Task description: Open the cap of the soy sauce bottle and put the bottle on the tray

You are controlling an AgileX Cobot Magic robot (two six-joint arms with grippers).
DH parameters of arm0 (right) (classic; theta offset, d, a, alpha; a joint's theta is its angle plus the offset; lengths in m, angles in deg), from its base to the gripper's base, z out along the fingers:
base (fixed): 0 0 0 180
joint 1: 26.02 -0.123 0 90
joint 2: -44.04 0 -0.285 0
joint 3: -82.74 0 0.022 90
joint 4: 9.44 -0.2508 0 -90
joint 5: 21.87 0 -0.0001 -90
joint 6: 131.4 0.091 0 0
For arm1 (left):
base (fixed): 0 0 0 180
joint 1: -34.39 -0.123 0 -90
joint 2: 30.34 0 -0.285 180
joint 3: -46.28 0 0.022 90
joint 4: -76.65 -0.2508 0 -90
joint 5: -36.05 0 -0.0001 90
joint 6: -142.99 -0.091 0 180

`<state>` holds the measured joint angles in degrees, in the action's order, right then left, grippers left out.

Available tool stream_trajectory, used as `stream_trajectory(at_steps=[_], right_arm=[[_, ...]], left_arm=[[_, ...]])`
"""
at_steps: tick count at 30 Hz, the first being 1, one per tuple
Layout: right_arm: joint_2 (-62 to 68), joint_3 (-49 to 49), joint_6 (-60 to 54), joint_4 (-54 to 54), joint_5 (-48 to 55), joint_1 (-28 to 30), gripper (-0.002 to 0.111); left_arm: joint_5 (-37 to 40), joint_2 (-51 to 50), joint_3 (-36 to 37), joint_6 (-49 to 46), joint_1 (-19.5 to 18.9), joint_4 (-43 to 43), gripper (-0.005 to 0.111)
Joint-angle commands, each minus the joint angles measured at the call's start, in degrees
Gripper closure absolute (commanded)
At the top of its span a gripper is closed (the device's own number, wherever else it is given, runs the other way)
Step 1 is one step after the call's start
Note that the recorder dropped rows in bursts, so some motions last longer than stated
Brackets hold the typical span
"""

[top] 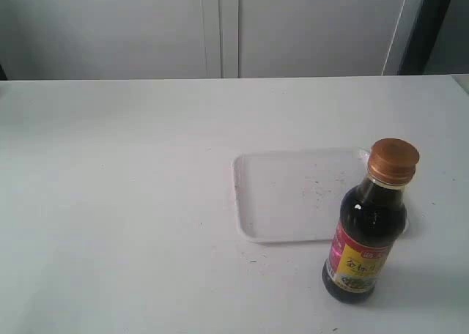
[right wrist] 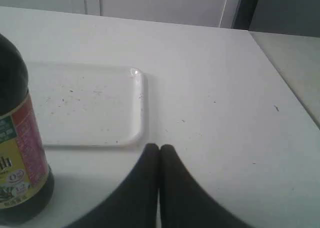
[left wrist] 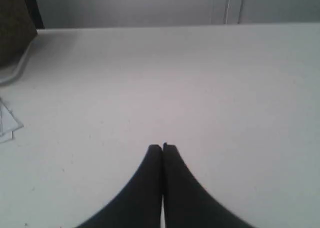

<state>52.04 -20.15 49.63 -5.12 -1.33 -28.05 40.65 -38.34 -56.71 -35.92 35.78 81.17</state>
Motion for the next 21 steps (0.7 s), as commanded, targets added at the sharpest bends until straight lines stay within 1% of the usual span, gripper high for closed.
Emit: stream_trajectory(at_steps=[1,6,11,14,17,18,21], right_arm=[[-0.2,0.1,0.3,0.1,-0.4,-0.2,0.108],[-0.2,0.1,0.3,0.1,-0.4,-0.2,0.108],[-0.2,0.1,0.3,0.1,-0.4,-0.2,0.108],[-0.2,0.1,0.3,0.1,-0.4,-0.2,0.108],[-0.2,0.1,0.3,0.1,-0.4,-0.2,0.108],[-0.2,0.1,0.3,0.1,-0.4,-0.2,0.108],[-0.2,0.1,0.3,0.1,-0.4,-0.2,0.108]], left_arm=[[-6.6,0.2,0.2,0.6,-0.1,1.6,0.107],[-13.1,0.2,0.2,5.8,-0.1,2.8,0.107],[-16.4,0.2,0.2,8.9,-0.1,2.8,0.107],[-18.2,0.2,0.2,11.9,-0.1,-0.9,0.107],[-17.7,0.2,-2.9,12.7,-0.1,-3.0,0.107],[-17.7,-0.8,-4.9,12.7,-0.1,-3.5,0.107],[-17.7,-4.0,-7.9,12.3,-0.1,-3.7,0.107]])
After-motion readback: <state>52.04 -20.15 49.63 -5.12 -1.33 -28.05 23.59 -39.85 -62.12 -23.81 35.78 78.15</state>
